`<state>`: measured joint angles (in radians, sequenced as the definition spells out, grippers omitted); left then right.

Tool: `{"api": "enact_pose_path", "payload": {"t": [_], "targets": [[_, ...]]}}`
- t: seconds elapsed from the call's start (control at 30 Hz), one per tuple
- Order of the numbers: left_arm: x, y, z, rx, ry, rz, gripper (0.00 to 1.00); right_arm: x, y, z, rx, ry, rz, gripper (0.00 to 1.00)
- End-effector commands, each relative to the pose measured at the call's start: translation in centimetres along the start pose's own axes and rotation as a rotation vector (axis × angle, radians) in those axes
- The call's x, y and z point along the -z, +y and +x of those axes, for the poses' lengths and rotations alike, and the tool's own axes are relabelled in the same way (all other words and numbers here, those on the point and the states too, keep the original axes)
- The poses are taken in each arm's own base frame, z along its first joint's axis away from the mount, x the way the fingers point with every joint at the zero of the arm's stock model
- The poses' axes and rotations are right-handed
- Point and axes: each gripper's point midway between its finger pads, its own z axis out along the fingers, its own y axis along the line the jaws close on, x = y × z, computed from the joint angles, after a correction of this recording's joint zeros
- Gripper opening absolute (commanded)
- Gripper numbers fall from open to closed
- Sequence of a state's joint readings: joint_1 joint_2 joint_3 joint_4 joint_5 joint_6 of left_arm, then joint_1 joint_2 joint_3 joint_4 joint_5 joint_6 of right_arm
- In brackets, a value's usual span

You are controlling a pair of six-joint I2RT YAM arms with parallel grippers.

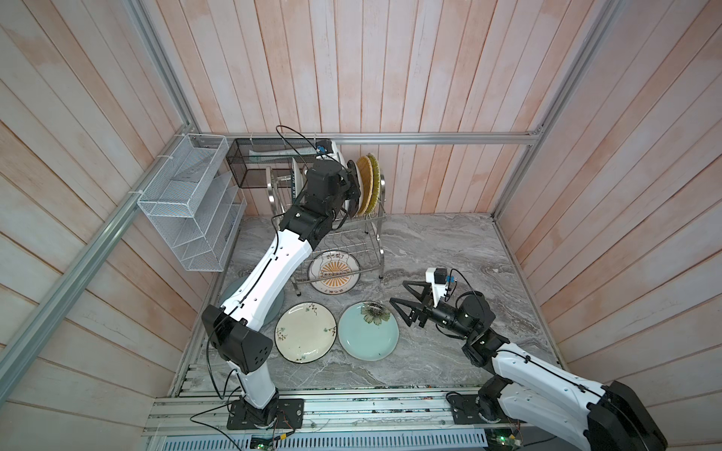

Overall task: Load plates into a dish rack
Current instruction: Place the plate on the dish rack.

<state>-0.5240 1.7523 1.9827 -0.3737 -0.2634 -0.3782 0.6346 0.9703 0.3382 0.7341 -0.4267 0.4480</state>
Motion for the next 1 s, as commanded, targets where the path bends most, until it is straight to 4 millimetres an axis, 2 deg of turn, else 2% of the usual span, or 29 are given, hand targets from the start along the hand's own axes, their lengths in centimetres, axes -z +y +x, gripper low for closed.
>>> {"api": "enact_pose_path", "payload": {"t": [0.0,0.43,0.53,0.6,0.73,0.97], "targets": [[1.7,-0.6,-3.2,0.025,-0.1,0.026,0.0,-0.1,0.5,-0.5,0.006,-0.019,-0.022,0.98],[0.3,0.6,-0.7,0.033,-0.04,0.016,0.0,-0.2,0.5,-0.4,0.005,-0.014,-0.02,0.98],[0.1,0.4,-0.4,0.021,-0.03,0.029,0.01,-0.3,0.4,-0.4,0.005,-0.011,-0.016,0.98],[0.1,0.1,-0.4,0.02,-0.03,0.043,0.12,-0.3,0.4,-0.4,0.005,-0.012,-0.015,0.98],[0.4,-0.3,-0.8,0.017,-0.034,0.06,0.25,-0.3,0.3,-0.3,0.007,-0.009,-0.012,0.98],[1.0,-0.9,-2.0,0.011,-0.044,0.082,0.27,-0.4,0.2,-0.2,0.006,-0.007,-0.007,0.98]]}}
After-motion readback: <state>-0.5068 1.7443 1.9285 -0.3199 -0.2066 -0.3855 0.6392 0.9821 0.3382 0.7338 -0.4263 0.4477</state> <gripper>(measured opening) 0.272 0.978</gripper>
